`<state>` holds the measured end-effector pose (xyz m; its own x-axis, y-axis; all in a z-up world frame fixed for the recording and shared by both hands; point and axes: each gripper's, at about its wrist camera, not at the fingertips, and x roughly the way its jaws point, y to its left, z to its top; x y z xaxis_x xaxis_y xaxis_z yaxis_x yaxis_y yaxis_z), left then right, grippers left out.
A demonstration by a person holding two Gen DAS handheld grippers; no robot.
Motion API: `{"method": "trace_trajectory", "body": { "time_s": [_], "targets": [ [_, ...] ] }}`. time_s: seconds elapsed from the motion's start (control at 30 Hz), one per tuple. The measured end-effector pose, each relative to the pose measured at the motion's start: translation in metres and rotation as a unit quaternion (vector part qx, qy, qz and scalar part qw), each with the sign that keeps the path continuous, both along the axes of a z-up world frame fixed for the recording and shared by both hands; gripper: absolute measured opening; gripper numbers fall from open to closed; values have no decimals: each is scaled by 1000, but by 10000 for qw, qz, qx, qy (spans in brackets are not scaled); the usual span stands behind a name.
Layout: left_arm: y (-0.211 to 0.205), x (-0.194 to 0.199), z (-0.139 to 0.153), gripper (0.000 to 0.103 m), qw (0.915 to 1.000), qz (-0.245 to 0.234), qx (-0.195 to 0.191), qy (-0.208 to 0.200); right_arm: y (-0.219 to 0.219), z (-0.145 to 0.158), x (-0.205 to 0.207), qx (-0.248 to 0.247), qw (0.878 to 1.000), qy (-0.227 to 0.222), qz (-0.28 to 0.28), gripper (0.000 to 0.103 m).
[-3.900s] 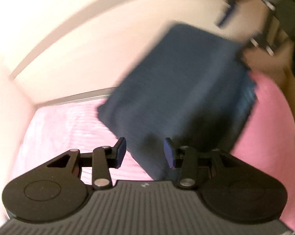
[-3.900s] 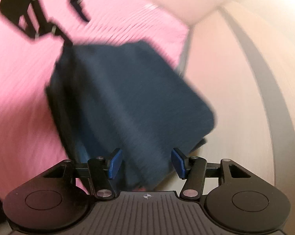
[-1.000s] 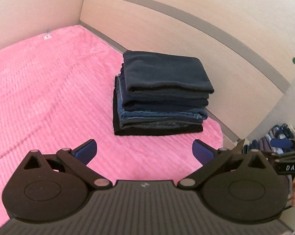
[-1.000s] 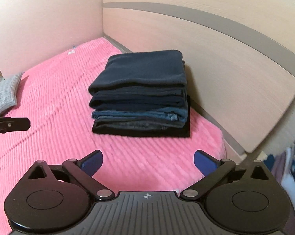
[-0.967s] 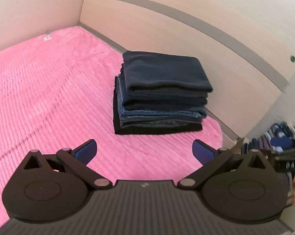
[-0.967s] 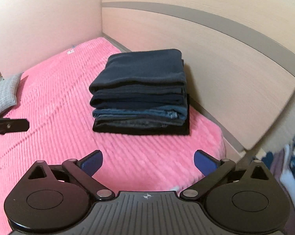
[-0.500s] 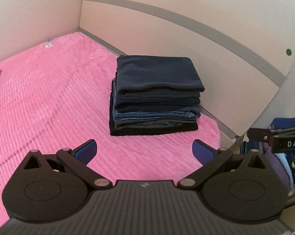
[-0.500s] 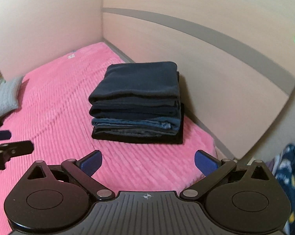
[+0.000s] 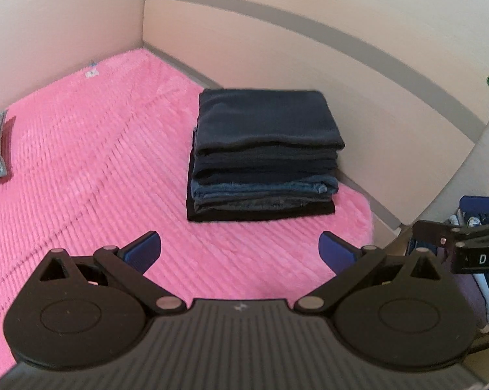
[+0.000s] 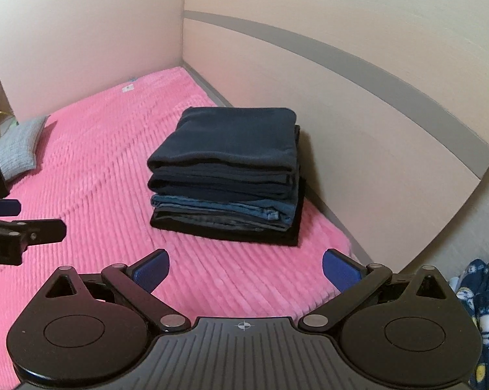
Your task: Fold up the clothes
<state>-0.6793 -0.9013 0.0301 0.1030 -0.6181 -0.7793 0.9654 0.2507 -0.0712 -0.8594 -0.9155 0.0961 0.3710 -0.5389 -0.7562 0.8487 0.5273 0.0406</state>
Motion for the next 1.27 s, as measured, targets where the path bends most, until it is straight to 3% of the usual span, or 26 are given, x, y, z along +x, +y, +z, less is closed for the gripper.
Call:
{"method": "trace_trajectory", "body": {
  "time_s": [0.2,1.27],
  "targets": [
    [1,-7,-4,102,9999,-83,142,-42,6,-2,0,100,9999,-37,-13,103],
    [-3,-19,-11,102,9992,-260,39,-303,7,10,1,-57,9994,143,-313,103]
  ]
}}
